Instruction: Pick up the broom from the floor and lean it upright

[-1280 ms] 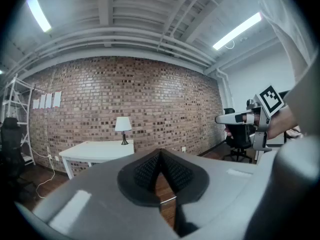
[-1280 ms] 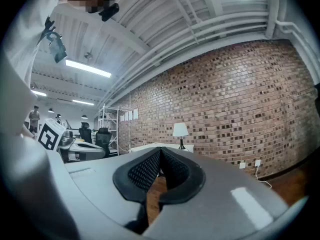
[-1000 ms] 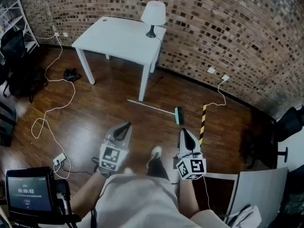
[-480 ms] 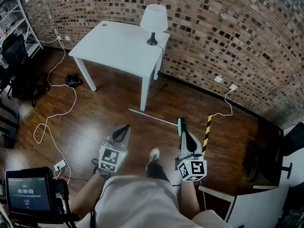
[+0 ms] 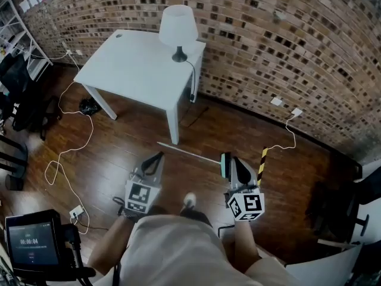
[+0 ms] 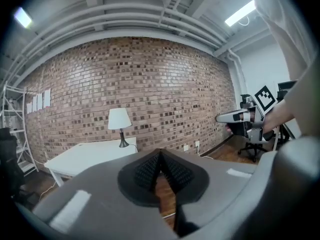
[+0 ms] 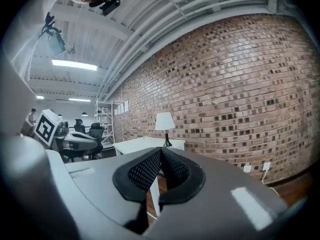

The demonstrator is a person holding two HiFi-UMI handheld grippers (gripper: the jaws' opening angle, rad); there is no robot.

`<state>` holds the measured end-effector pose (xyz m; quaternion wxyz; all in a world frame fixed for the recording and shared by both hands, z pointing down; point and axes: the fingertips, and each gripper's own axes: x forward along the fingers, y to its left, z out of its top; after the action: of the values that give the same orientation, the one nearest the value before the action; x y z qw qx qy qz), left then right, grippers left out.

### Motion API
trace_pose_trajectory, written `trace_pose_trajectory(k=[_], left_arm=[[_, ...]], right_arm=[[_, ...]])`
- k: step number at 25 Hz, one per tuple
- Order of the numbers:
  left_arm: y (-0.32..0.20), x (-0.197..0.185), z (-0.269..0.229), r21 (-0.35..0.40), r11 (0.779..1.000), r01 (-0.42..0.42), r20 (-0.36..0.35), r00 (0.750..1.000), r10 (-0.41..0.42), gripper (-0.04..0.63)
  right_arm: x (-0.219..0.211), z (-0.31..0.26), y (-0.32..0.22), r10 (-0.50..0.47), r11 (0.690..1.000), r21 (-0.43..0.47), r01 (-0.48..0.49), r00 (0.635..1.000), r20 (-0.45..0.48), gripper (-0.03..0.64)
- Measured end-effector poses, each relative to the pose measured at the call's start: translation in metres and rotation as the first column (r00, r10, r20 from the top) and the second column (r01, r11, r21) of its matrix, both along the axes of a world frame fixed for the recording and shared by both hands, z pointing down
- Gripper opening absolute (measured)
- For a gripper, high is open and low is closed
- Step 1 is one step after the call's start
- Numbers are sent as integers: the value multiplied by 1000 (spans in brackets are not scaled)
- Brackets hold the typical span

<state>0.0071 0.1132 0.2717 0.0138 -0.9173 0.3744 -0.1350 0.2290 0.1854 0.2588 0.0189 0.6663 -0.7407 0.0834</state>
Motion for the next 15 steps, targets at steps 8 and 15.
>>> trace_pose_trajectory(k=[8,15], left_arm=[[-40,15,17,-47,999,-25,26,999,26,2],[-75,9,19,-50,999,-17,17,1000,18,2]], right_arm=[[14,7,-50,14,1000,-18,-15,999,-37,14],[0,7,-79,-1,1000,-20,0,999,-38,14]])
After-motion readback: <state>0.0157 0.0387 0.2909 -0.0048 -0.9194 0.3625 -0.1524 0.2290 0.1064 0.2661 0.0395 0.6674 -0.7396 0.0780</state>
